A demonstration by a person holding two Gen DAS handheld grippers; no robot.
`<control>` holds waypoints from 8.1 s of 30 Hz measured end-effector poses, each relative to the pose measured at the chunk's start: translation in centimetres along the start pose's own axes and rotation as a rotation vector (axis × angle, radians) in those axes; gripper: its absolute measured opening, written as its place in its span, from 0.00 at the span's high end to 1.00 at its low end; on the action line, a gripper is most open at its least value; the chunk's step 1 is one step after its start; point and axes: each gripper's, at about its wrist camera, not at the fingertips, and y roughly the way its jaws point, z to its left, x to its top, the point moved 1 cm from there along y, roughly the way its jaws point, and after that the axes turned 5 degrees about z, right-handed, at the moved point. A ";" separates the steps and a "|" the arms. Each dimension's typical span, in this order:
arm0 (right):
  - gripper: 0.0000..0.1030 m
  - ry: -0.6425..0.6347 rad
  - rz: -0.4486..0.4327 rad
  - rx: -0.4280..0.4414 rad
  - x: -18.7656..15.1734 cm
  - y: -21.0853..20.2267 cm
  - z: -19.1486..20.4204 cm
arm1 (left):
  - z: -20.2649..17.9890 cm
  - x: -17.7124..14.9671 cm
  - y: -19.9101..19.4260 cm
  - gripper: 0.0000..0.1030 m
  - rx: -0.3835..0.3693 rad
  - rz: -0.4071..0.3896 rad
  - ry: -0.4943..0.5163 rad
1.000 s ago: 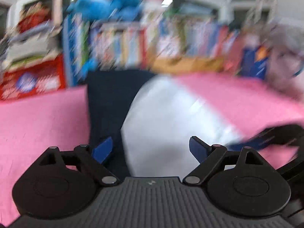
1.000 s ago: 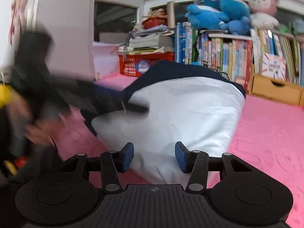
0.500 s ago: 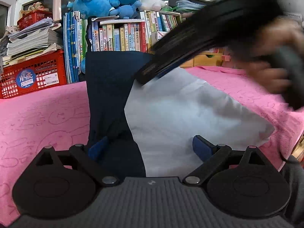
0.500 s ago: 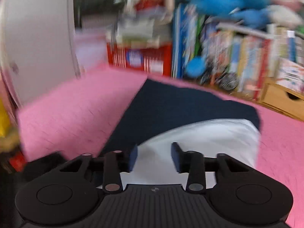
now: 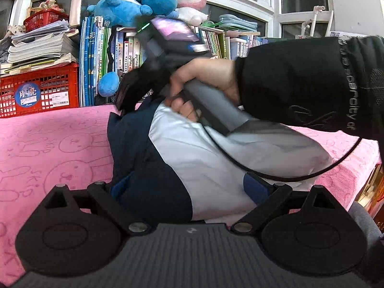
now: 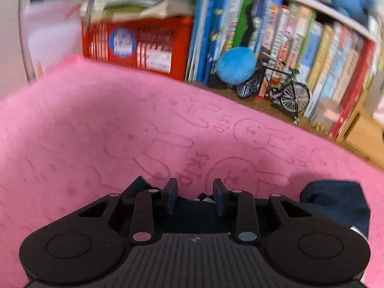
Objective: Fold clothes
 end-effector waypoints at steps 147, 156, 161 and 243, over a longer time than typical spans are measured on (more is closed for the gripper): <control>0.41 -0.081 -0.198 0.243 -16.8 -18.4 -0.4 | 8.0 5.4 1.0 0.00 0.355 0.162 -0.204; 0.35 0.057 -0.194 0.115 -17.7 -15.4 0.9 | 3.5 10.4 1.5 0.00 0.231 -0.021 -0.015; 0.33 -0.083 -0.204 0.185 -18.8 -15.8 4.6 | 5.3 9.0 6.2 0.00 0.345 0.068 0.087; 0.00 0.232 -0.169 -0.111 -26.9 -21.0 2.3 | 1.4 0.5 -2.9 0.00 0.269 0.358 -0.125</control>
